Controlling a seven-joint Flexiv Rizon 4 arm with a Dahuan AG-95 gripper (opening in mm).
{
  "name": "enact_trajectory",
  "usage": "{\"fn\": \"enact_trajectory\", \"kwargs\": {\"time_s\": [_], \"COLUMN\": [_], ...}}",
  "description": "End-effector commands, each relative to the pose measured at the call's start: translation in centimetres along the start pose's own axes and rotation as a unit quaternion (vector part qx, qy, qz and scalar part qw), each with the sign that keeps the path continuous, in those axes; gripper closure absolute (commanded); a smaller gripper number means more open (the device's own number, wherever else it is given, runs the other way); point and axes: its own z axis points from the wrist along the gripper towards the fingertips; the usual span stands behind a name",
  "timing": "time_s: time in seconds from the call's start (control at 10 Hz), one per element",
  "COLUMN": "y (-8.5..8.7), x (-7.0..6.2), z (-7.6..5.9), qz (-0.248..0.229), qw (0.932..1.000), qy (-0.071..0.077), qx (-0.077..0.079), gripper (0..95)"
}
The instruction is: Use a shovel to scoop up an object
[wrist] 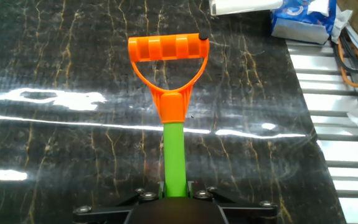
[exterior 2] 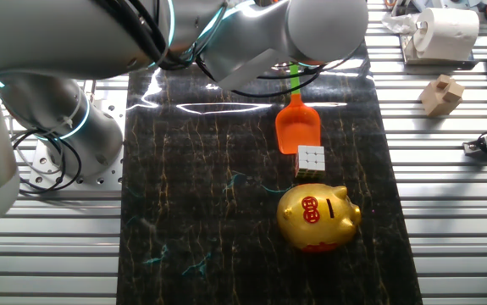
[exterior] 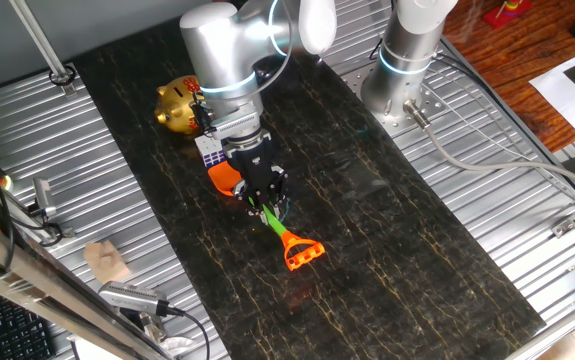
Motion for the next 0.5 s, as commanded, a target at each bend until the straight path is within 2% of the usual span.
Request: {"fn": "enact_trajectory", "kwargs": {"time_s": [0.1,0.5], "y": [0.01,0.0], "x": [-0.01,0.0], "z": [0.03,0.03], "qz": [0.0,-0.002], "qw": [1.0,1.0], "qy": [-0.001,0.001], "qx": [0.0,0.0], "gripper": [95.0,95.0]}}
